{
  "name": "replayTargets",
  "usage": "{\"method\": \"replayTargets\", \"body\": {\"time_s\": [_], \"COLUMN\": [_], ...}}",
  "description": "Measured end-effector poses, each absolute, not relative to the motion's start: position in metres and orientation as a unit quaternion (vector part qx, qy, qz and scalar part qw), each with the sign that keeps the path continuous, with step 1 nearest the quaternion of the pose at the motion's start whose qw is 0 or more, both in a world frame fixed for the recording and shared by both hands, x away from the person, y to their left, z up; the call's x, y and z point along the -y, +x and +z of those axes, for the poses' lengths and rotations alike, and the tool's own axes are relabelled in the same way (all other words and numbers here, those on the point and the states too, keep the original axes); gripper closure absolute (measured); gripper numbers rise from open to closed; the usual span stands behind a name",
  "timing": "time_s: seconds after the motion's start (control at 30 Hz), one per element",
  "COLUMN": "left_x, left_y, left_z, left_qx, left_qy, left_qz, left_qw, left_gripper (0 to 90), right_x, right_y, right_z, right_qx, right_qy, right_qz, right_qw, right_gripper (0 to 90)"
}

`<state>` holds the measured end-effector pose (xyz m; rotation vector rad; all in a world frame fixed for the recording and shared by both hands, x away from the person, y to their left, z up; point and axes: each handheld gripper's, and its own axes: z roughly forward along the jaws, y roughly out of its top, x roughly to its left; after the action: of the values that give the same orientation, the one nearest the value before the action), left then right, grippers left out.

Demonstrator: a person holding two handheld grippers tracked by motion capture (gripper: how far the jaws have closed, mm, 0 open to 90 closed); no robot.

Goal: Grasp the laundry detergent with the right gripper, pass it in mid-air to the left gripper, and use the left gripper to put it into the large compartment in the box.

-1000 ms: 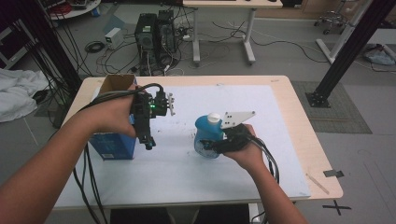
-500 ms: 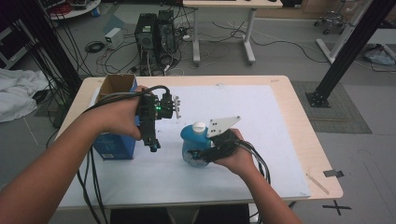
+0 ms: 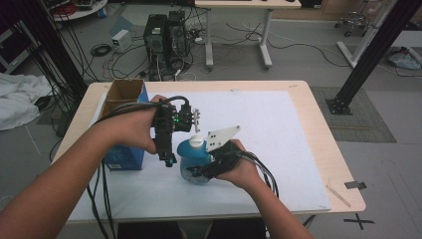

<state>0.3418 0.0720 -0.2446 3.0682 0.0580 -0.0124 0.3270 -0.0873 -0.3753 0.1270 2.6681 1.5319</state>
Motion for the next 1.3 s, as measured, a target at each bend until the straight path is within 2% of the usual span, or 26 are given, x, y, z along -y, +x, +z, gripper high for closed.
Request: {"method": "replayTargets", "body": {"time_s": [1.17,1.23,1.3], "left_x": [-0.049,-0.049,-0.049], "left_y": [0.336,0.336,0.336], "left_z": [-0.262,-0.261,-0.261], "left_qx": [0.019,0.023,0.023], "left_qy": [0.999,0.999,0.999], "left_qz": [0.0,0.0,0.001], "left_qw": [0.042,0.045,0.044], "left_gripper": [3.6,10.8,11.0], "right_x": [0.068,0.068,0.068], "right_y": [0.326,0.325,0.326], "right_z": [-0.367,-0.367,-0.366], "right_qx": [-0.858,-0.857,-0.857], "right_qy": [0.031,0.033,0.031], "right_qz": [0.512,0.514,0.513], "right_qw": [0.033,0.03,0.034], "right_gripper": [46.5,46.5,46.5]}}
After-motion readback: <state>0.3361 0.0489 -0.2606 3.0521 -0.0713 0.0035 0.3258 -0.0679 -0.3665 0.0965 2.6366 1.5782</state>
